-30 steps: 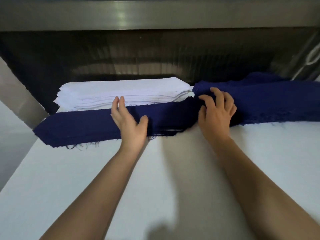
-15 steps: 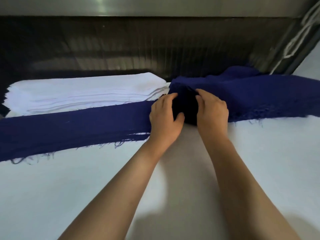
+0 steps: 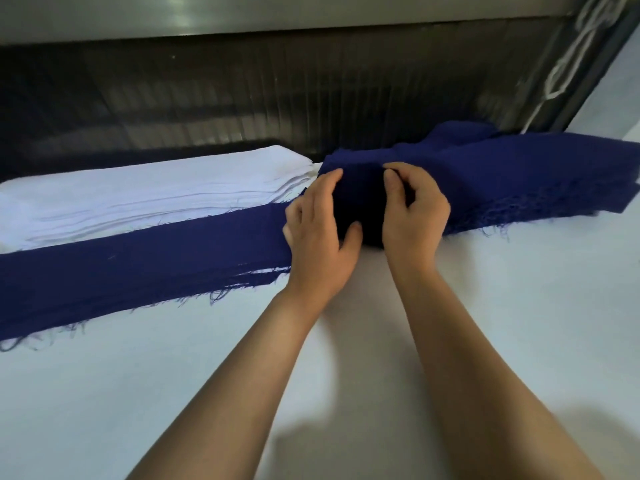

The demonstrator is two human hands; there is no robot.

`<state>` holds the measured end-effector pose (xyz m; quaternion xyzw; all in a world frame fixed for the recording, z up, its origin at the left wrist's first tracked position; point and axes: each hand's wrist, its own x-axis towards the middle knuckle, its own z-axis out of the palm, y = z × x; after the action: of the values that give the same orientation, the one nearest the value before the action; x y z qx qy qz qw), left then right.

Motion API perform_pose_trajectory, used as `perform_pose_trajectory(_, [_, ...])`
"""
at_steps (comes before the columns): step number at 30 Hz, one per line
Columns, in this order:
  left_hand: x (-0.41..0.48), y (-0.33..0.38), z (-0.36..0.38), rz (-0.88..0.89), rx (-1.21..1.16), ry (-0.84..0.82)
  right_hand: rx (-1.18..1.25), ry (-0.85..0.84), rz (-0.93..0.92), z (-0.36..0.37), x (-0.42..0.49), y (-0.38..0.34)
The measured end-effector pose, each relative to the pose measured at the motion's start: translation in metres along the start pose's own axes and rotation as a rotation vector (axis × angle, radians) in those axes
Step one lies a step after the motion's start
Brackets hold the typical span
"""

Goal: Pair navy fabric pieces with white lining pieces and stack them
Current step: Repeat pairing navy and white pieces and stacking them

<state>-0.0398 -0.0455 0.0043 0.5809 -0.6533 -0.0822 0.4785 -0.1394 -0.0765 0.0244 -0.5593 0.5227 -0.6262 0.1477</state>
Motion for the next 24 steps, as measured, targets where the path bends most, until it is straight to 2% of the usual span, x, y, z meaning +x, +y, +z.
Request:
perform_pose_trajectory(5, [-0.001, 0.007, -0.005, 0.226, -0.052, 0.103, -0.190, 0.147, -0.336, 0.006, -0.012, 0.003])
perform_pose_trajectory(11, [0.002, 0.009, -0.007, 0.263, -0.240, -0.047, -0.257, 0.221, -0.513, 0.013, -0.015, 0.002])
perform_pose_trajectory(15, [0.009, 0.006, -0.010, 0.049, -0.439, -0.115, -0.276, 0.146, -0.522, 0.014, -0.018, 0.003])
perform_pose_trajectory(20, [0.005, 0.005, -0.010, -0.133, -0.569, 0.064, -0.238, -0.026, -0.491, 0.008, -0.021, 0.001])
perform_pose_trajectory(24, [0.001, 0.005, -0.008, -0.201, -0.623, 0.020, -0.207, -0.074, -0.486, 0.000, -0.019, 0.004])
